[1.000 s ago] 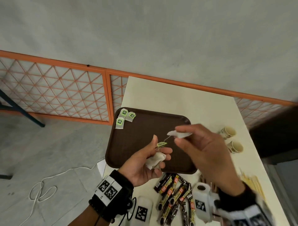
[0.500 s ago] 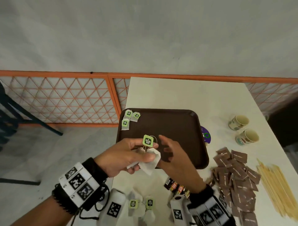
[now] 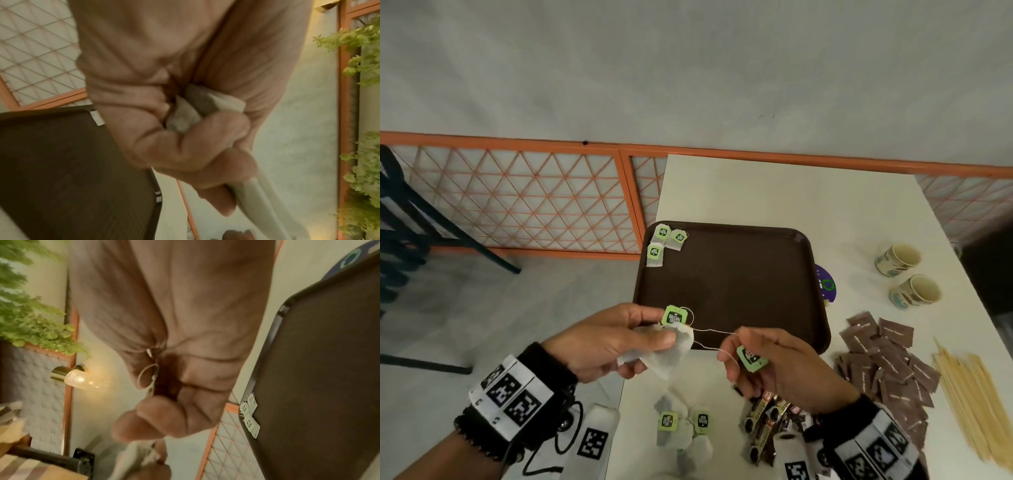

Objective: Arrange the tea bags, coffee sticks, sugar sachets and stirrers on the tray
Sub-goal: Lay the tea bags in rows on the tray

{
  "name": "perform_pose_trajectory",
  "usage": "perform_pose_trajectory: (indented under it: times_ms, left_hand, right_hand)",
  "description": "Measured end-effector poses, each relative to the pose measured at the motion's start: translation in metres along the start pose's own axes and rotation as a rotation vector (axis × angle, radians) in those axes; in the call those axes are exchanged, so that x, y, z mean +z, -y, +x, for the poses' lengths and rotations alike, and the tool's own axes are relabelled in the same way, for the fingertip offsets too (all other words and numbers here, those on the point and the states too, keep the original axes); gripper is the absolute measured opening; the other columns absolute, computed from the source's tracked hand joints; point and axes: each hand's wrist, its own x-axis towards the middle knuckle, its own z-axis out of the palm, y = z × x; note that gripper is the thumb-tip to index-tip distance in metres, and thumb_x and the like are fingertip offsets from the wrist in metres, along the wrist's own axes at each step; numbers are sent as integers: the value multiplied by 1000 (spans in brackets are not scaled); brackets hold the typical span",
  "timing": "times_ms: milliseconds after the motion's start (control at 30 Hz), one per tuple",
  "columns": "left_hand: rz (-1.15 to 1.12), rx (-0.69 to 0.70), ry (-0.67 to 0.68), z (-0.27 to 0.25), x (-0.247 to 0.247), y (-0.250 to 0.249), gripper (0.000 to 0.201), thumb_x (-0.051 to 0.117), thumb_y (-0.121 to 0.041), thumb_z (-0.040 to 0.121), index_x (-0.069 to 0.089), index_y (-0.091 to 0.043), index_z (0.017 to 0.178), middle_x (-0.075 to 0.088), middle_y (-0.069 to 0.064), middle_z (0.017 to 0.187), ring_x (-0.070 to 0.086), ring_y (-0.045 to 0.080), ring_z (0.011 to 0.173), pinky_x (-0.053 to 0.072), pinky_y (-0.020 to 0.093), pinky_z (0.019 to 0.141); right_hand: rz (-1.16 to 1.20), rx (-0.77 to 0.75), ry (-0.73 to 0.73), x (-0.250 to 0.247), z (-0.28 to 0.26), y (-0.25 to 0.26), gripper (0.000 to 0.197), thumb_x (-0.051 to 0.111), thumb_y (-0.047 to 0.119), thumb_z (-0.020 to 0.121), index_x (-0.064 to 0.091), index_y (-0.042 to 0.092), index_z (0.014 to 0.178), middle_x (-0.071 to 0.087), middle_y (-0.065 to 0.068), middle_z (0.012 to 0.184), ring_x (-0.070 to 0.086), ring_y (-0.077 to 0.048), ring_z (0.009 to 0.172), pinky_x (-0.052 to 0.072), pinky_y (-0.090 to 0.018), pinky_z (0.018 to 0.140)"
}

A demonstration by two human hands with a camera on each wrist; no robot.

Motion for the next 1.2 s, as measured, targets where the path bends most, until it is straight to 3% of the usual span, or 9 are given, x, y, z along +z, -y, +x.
perform_pose_trajectory:
  times_ms: [167,300,400,500,667,767,867,967,1200]
  left_hand:
    - [-19,-45,-61,11,11,26,29,67,-23,90,68,-7,114,67,6,84,54,9,54,41,16,41]
    - [40,-59,-122,18,15,43,30,70,-26,87,69,-7,110,66,9,88,55,10,57,40,19,44]
    - [47,-74,-180,13,11,49,26,73,-26,85,71,-11,106,67,7,90,56,11,59,41,19,44]
    - [10,-51,-181,7,5,50,37,76,-34,75,72,-12,106,67,5,89,57,11,59,42,18,44]
    - [40,19,-346,14,16,52,23,72,-24,86,69,-8,102,67,-1,70,58,9,55,42,22,48]
    - [-40,61,-426,23,29,54,18,69,-22,89,69,-10,101,67,0,70,64,12,65,46,24,51]
    - [-126,106,-446,28,38,55,21,68,-25,89,70,-13,106,70,5,78,67,14,71,49,24,54]
    - [-169,126,-472,31,44,56,21,67,-26,90,70,-16,108,72,3,84,67,11,72,50,25,57]
    - [-137,118,-477,30,39,59,22,68,-29,89,70,-14,105,70,6,78,66,12,69,51,27,57]
  right_hand:
    - [70,114,-193,-2,6,3,42,43,36,101,67,1,102,57,-3,76,43,-11,61,34,-23,53]
    - [-13,168,-278,-11,7,0,36,49,31,99,69,4,111,39,0,64,33,-10,55,29,-20,48]
    - [-36,191,-255,-20,6,3,27,63,20,90,70,5,111,49,2,70,38,-9,57,35,-19,50]
    - [-152,202,-240,-24,5,11,25,68,15,84,71,5,108,60,-5,81,46,-11,59,43,-21,54]
    - [-41,168,-260,-11,12,16,20,64,8,90,71,4,108,66,-7,87,58,-13,66,50,-22,60]
    - [31,136,-294,12,18,7,22,68,12,86,71,6,106,69,-7,89,63,-18,71,51,-24,62]
    - [-41,75,-417,31,25,-5,13,70,10,87,73,8,100,69,-5,82,58,-14,67,43,-24,57]
    - [-70,37,-507,34,30,-12,11,71,7,87,72,4,97,67,-7,75,56,-14,63,46,-23,57]
    - [-162,16,-527,33,39,-15,10,75,9,84,73,7,93,70,-9,73,60,-15,62,51,-23,59]
